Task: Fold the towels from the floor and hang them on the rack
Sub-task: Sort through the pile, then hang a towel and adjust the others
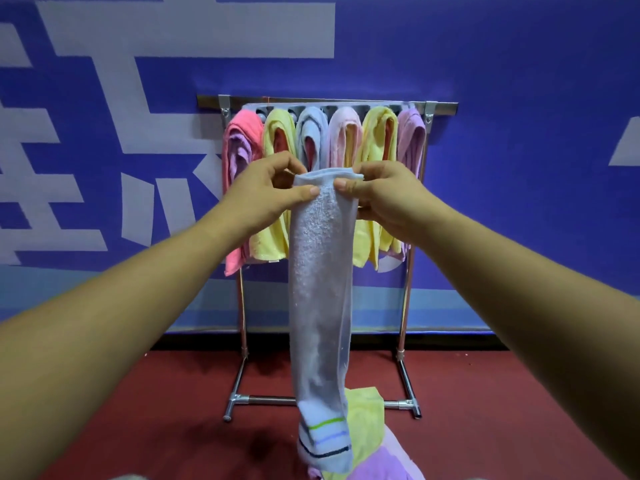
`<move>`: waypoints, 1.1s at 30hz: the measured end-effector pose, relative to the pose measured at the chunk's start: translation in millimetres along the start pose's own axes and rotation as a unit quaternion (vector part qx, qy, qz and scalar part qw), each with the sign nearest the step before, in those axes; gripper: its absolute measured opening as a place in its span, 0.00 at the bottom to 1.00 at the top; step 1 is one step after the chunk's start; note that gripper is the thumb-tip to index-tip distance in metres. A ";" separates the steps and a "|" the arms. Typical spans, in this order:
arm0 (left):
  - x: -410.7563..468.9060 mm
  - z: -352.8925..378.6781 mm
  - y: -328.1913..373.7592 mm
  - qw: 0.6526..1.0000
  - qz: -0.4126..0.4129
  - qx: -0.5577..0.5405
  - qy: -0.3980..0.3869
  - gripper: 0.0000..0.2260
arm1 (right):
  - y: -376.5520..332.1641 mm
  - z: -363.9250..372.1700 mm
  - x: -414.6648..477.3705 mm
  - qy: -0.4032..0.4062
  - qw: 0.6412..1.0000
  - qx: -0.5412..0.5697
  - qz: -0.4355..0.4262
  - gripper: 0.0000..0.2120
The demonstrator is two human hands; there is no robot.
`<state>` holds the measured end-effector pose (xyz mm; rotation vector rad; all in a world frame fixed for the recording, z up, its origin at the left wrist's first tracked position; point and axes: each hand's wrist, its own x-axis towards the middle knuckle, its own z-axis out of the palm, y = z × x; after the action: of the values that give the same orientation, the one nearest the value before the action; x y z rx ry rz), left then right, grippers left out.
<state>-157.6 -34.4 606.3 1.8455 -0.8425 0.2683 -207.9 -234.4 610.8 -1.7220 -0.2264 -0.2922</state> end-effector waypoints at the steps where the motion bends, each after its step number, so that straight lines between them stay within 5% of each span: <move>1: 0.8 0.8 0.2 1.000 0.003 -0.013 0.003 0.07 | -1.5 -0.5 0.7 0.000 1.000 0.002 0.002 0.12; 11: -3.7 5.1 -8.2 0.998 -0.023 -0.063 0.017 0.12 | -6.5 -1.4 5.1 -0.018 0.998 -0.062 -0.026 0.05; 15: -17.7 17.2 -21.1 0.967 -0.093 -0.234 -0.020 0.23 | -13.2 2.7 6.3 -0.006 0.998 -0.043 -0.043 0.03; 24: -102.2 86.4 -94.4 0.927 -0.275 -0.241 -0.080 0.20 | -25.7 7.0 11.2 0.036 0.998 -0.014 -0.052 0.06; 29: -129.0 117.5 -125.5 0.894 -0.355 -0.250 -0.111 0.27 | -22.8 -13.6 25.7 0.108 0.991 -0.054 -0.057 0.08; 33: -110.2 95.8 -130.3 0.897 -0.330 -0.275 -0.106 0.24 | 3.1 -56.8 30.2 0.224 0.962 -0.155 -0.023 0.05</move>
<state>-170.7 -44.6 411.3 1.5172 -0.3302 -0.5619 -182.1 -291.3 626.4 -1.9059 0.1195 -0.7737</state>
